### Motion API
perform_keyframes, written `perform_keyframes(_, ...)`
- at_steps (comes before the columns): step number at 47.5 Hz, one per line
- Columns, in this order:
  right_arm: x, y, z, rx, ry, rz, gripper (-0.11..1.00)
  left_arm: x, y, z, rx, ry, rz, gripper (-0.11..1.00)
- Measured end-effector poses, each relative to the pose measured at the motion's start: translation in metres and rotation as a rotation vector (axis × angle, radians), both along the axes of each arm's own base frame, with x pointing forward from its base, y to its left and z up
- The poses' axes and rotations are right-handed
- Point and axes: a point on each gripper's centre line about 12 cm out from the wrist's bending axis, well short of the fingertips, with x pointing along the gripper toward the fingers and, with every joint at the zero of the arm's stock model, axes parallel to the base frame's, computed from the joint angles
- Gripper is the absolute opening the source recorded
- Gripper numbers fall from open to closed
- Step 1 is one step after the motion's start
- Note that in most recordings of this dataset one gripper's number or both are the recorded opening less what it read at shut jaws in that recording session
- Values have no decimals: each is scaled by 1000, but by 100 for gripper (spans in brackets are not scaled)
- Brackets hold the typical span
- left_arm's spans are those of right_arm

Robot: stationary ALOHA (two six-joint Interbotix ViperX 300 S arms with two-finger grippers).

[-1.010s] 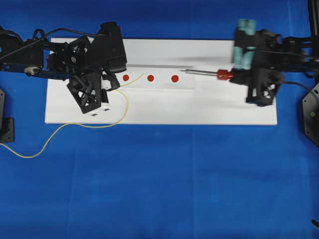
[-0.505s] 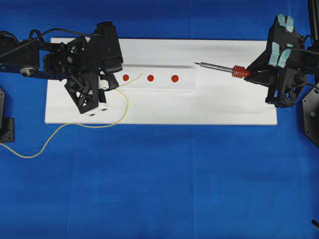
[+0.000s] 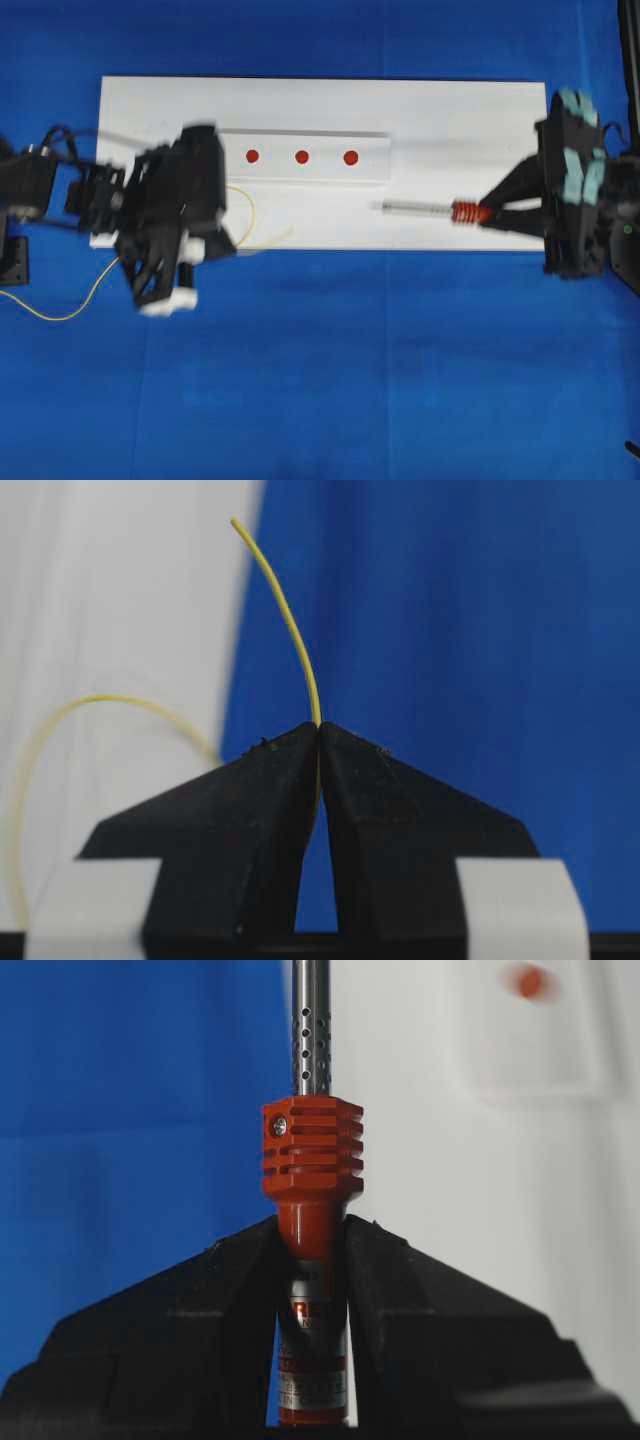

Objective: Touch the tip of the soldering iron to the tip of the solder at the mark.

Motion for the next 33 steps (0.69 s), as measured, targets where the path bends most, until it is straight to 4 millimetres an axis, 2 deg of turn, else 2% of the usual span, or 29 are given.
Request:
perform_keyframes(9, 12, 37, -12, 1, -18, 135, 6, -11, -44, -10, -48, -98, -112, 3)
perform_keyframes(16, 22, 53, -34, -3, 12, 174, 6, -20, -69, -36, -78, -159, -184, 3)
perform_keyframes(24, 31, 70, -68, -2, 50, 201, 6, -23, -89, -62, -93, -186, -241, 3)
perform_keyframes(33, 41, 89, -105, -20, 60, 238, 6, -24, -102, -103, -70, -101, -273, 3)
